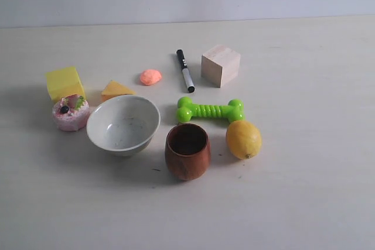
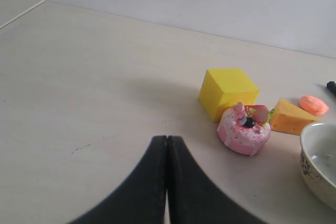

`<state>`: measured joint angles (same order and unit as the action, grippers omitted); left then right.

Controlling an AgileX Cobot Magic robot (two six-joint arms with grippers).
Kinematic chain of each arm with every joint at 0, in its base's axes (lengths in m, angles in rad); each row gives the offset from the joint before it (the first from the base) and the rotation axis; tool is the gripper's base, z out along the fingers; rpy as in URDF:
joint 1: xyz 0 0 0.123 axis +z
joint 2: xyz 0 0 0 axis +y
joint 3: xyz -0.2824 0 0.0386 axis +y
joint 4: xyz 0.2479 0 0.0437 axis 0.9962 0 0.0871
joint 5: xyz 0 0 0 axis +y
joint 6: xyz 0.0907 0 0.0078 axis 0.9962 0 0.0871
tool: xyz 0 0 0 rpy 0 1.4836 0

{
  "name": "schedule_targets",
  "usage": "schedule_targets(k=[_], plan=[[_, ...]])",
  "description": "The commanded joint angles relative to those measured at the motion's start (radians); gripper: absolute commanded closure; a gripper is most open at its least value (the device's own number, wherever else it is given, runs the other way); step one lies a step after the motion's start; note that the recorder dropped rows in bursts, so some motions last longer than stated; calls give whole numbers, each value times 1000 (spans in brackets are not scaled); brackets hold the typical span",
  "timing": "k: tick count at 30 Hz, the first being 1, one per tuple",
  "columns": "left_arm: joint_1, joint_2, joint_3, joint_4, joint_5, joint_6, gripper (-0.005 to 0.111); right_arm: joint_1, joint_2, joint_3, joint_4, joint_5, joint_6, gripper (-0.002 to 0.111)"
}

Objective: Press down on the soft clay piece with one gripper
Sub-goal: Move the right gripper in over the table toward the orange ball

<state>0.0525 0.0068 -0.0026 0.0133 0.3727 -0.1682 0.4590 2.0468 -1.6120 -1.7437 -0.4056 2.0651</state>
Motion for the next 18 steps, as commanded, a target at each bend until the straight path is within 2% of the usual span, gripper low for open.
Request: schedule_targets(k=[1,13,16,18], plan=[[-5,-7,3,-6,-1,3,107,-5,-32,75,-1,11,55,106],[-5,-7,3,-6,-1,3,107,15,-78,105,-1,-63,38,106],[-5,-7,3,-6,-1,3,107,17,-78,112,-1,-32,-13,106],[-5,-7,3,-6,-1,3,107,17,-78,126,94,2,-129,106]])
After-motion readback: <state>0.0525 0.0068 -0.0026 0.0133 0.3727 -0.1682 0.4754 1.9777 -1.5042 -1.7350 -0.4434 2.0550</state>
